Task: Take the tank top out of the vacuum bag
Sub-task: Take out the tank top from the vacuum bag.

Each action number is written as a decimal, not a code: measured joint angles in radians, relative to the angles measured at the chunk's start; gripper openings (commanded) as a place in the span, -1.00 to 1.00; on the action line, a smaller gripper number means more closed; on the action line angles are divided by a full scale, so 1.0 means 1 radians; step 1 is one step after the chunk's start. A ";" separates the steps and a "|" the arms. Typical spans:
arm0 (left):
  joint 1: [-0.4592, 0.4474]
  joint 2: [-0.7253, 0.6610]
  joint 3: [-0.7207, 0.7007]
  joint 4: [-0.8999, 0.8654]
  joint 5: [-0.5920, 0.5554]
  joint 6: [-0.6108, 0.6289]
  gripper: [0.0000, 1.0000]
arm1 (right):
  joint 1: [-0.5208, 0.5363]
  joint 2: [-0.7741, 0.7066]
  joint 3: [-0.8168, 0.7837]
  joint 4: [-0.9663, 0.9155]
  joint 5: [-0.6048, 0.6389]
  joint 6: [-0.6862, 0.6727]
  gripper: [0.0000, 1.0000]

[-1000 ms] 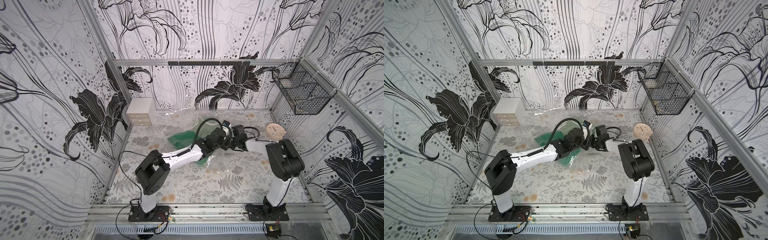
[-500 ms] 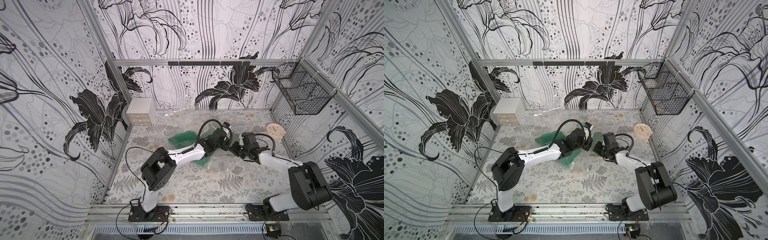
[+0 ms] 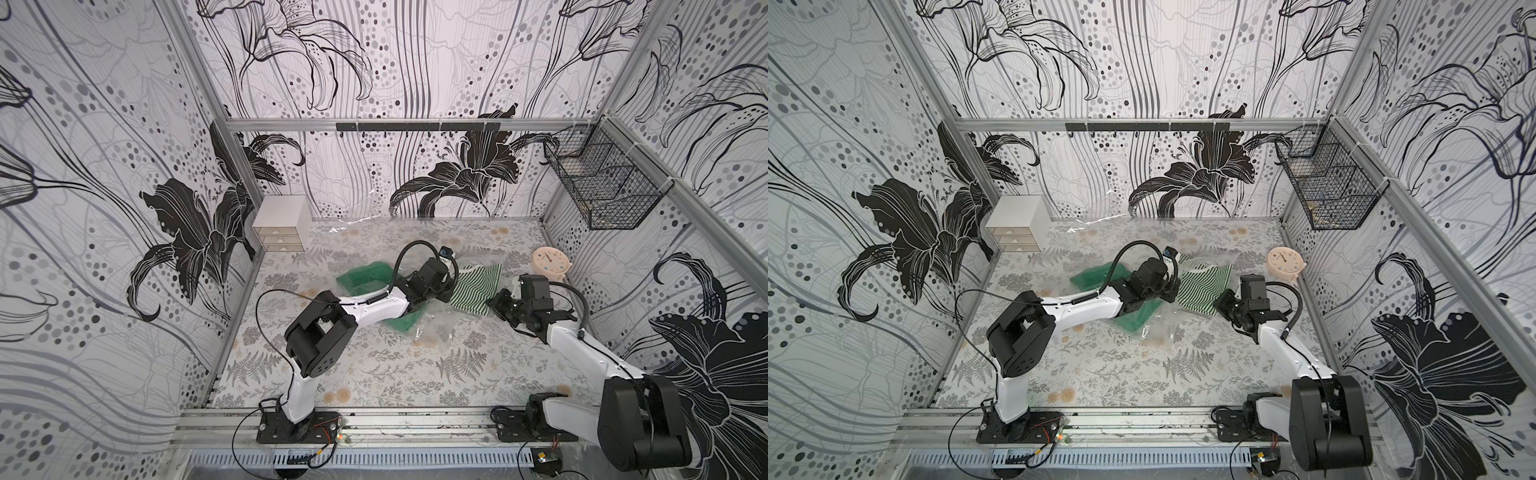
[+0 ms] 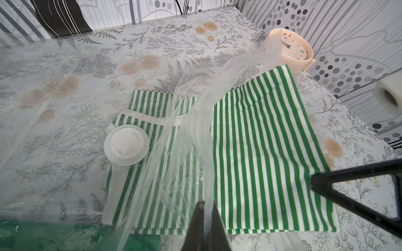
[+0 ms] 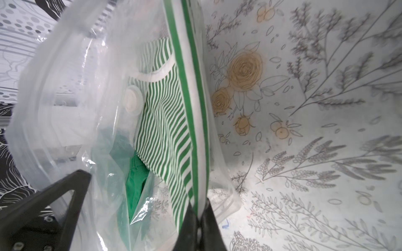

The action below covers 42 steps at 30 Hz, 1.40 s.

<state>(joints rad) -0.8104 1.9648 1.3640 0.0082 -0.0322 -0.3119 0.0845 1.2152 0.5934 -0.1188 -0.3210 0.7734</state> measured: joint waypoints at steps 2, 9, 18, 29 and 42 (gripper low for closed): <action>0.000 0.000 0.000 0.003 0.006 -0.003 -1.00 | 0.000 0.044 0.000 0.005 -0.030 0.001 -0.54; 0.000 0.000 -0.011 0.010 0.019 -0.003 -1.00 | 0.000 0.129 0.000 0.057 -0.073 0.022 -0.16; 0.002 0.000 -0.019 0.020 0.032 -0.003 -1.00 | 0.000 0.255 0.029 0.143 -0.092 0.048 -0.29; 0.005 0.008 -0.013 -0.001 0.018 -0.001 -1.00 | 0.000 0.317 0.160 0.062 -0.030 -0.040 -1.00; 0.044 0.154 0.093 -0.113 -0.072 0.013 -1.00 | -0.156 -0.003 0.079 -0.142 0.014 -0.113 -1.00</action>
<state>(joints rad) -0.7666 2.1189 1.4574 -0.1043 -0.1040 -0.2993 -0.0711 1.2121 0.6720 -0.2607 -0.3073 0.6601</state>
